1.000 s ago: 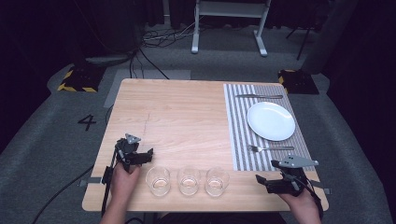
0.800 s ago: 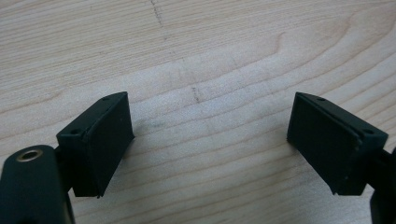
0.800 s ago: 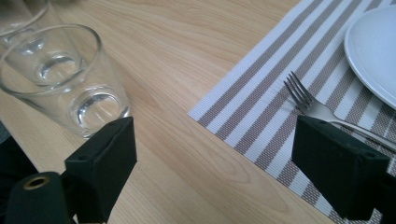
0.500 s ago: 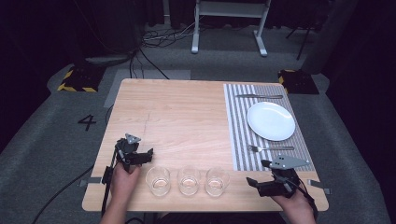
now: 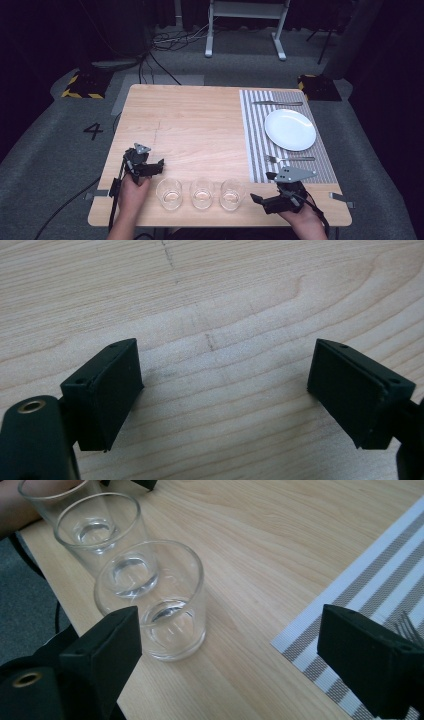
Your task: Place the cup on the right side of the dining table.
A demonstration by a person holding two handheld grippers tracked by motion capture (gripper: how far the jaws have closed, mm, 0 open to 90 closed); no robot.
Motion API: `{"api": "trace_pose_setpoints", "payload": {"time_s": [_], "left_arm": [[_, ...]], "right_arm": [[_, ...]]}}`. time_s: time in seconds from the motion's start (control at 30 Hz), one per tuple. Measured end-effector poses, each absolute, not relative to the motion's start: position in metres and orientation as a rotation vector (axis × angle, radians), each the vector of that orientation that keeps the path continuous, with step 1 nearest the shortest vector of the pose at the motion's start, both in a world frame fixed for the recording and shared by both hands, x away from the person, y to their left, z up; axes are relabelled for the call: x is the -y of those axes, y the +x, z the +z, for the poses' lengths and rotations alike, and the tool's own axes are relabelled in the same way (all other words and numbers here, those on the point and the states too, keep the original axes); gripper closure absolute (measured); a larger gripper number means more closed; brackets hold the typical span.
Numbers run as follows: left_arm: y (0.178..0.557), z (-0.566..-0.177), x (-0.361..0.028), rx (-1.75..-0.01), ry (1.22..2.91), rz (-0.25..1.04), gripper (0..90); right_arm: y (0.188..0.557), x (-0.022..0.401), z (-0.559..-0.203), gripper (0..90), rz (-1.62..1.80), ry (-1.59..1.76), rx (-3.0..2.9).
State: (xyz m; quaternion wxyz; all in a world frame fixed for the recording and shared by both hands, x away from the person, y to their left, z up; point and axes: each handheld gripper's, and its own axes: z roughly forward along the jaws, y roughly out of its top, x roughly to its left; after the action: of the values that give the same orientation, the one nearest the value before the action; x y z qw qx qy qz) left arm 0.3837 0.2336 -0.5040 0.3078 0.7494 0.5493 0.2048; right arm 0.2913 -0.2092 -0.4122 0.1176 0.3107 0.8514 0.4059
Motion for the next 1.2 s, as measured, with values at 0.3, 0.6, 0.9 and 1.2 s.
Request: {"api": "trace_pose_setpoints", "payload": {"time_s": [0.3,0.6,0.9,1.2], "left_arm": [[0.384,-0.504,-0.234,-1.453,1.981,0.542,14.5],[0.384,-0.504,-0.234,-1.451,1.983,0.542,14.4],[0.384,-0.504,-0.234,-1.451,1.983,0.542,14.5],[0.384,-0.504,-0.234,-1.451,1.983,0.542,14.5]], "right_arm": [[0.291,0.184,-0.418,11.0,1.229,0.840,-2.562],[0.295,0.163,-0.429,9.1,1.222,0.799,-2.619],[0.302,0.144,-0.444,9.1,1.193,0.770,-2.666],[0.307,0.132,-0.452,11.2,1.126,0.732,-2.697]]}}
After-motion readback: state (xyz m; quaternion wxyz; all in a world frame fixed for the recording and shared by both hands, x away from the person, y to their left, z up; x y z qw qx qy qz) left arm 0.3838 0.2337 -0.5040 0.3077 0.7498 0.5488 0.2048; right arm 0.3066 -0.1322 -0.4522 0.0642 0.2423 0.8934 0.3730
